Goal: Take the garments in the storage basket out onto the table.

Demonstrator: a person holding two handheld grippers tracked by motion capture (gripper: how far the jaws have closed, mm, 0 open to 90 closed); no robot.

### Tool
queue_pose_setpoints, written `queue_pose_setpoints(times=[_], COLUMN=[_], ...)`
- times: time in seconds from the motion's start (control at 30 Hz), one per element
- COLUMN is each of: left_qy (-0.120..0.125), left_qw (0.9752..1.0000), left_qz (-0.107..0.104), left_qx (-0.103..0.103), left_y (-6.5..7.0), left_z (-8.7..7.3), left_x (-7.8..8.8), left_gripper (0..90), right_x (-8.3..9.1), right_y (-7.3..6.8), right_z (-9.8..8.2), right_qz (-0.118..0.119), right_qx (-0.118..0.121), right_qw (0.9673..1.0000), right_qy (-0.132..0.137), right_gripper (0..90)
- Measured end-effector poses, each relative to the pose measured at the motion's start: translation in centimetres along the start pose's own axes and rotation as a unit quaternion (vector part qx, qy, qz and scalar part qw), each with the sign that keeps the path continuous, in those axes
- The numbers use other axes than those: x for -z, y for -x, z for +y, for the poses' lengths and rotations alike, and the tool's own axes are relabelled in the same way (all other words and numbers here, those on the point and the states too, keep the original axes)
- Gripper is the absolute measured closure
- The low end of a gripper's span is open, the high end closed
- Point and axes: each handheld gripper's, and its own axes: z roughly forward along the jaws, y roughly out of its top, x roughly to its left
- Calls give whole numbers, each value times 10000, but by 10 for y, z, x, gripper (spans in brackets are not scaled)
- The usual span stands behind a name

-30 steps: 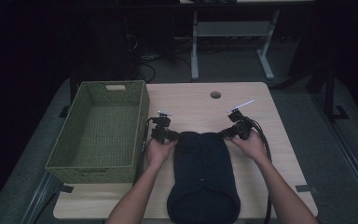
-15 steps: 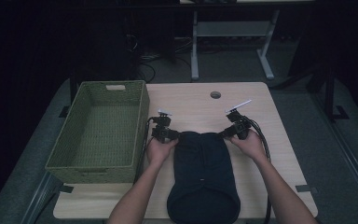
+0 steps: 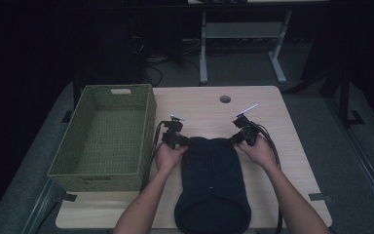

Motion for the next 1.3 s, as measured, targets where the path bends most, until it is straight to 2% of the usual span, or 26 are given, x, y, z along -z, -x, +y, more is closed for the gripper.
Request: queue_pose_setpoints(times=[0.17,0.27,0.33,0.5,0.67,0.77,1.03,1.23,1.3], left_qy=[-66,-83,-88,-107,-103,-69,-6,164,146], left_qw=[9999,9999,9999,9998,9997,9997,9996,9995,9994], left_qz=[20,-56,-53,-7,-2,24,18,10,-1], left_qx=[-109,-65,-85,-177,-227,-250,-289,-275,-320], left_y=[1,-1,-1,1,1,2,4,8,8], left_z=[2,2,2,5,8,11,18,27,30], left_x=[0,0,0,1,5,8,14,23,26], left_gripper=[764,771,772,791,799,802,803,803,803], right_x=[0,1,0,2,8,11,19,32,36], right_y=[4,5,5,4,1,-1,-2,-4,-4], right_z=[0,2,2,3,8,11,13,20,22], right_qz=[125,138,127,186,165,139,145,133,150], right_qx=[-134,-180,-161,-111,-11,81,122,169,175], right_qw=[9998,9997,9998,9998,9999,9999,9997,9995,9992], right_qy=[23,49,30,11,23,46,131,250,313], right_gripper=[625,630,640,730,766,774,785,790,791])
